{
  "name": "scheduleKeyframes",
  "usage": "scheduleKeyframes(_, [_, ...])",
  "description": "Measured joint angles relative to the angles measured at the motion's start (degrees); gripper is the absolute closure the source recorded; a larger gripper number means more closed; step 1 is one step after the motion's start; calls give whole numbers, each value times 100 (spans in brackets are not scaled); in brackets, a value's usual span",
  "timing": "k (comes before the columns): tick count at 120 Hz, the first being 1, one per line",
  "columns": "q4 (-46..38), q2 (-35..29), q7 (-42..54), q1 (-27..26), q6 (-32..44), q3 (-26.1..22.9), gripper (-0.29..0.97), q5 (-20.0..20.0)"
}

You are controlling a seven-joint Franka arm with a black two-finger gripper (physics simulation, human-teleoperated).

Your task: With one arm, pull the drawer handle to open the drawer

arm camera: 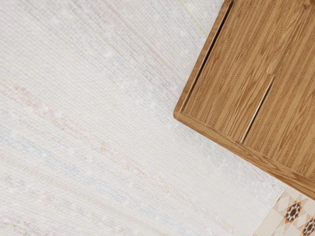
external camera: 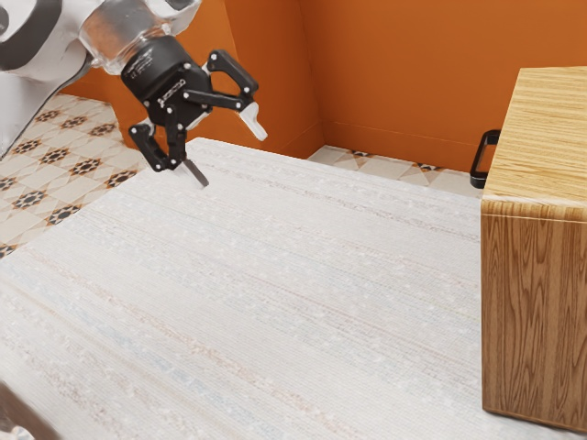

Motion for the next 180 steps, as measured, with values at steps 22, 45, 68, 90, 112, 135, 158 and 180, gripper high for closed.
scheduleKeyframes(22, [48,-71,4,-203,266,303,0,107])
scheduleKeyframes(45, [385,-74,144,-704,538,946,0,65])
scheduleKeyframes(68, [817,-618,327,-1605,663,728,0,103])
scheduleKeyframes(90, [921,-1085,803,-1963,955,481,0,259])
scheduleKeyframes(112, [1035,-1062,1388,-1992,1327,867,0,301])
scheduleKeyframes(135, [1251,-1051,1911,-1988,1570,1169,0,312])
scheduleKeyframes(158, [1408,-1008,2377,-1986,1762,1212,1,319])
scheduleKeyframes(180, [1638,-1025,2822,-2039,1925,1259,0,323])
